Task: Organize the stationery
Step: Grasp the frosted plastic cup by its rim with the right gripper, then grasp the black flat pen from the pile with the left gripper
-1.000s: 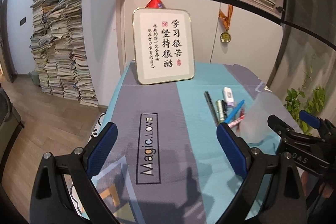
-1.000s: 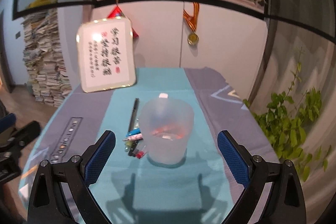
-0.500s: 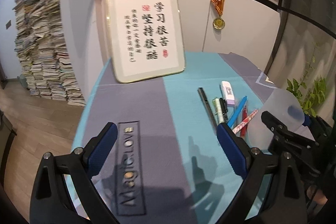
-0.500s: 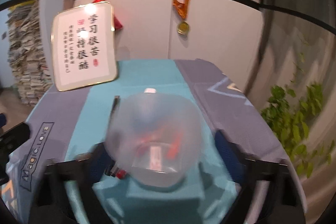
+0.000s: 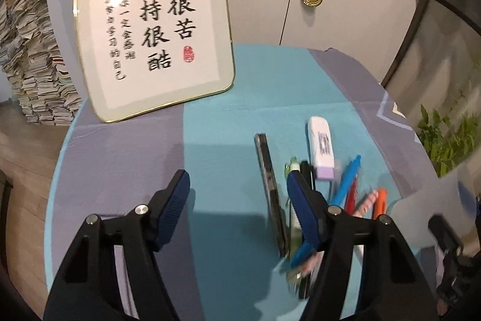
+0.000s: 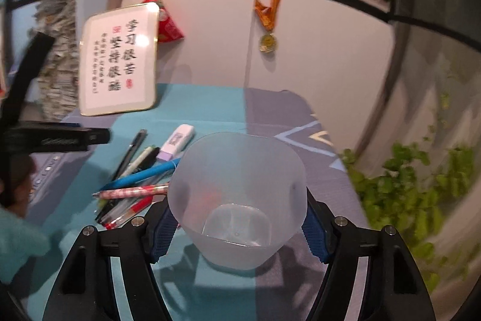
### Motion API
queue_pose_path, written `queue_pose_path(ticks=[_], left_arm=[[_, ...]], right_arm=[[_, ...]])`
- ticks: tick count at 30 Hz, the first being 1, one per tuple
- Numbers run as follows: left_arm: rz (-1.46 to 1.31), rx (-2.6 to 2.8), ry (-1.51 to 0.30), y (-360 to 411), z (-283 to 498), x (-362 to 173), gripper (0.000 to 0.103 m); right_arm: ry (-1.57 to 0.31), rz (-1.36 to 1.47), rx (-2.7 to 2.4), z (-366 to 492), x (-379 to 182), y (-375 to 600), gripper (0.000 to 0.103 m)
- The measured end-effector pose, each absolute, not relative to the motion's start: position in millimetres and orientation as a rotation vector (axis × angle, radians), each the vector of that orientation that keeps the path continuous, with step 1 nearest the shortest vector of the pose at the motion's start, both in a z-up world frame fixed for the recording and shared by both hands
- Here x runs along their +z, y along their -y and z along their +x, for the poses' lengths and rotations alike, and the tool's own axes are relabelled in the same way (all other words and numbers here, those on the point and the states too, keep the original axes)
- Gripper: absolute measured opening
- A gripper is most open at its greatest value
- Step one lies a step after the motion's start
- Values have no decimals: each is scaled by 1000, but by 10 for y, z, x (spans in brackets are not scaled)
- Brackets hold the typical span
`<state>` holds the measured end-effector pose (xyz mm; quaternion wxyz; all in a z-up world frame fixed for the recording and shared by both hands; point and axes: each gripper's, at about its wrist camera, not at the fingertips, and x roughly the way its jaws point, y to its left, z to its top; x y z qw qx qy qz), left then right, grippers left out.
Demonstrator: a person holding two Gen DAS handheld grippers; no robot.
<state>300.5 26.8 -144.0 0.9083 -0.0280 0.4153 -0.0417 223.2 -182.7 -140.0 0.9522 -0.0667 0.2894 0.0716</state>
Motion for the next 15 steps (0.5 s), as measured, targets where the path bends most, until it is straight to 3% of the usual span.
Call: queue_pose_path(ticks=[15], left_arm=[[-15,-37,-948,76,3529,-1641,65]], right_arm=[[-528,-98,235,2350,-1521,1980,73]])
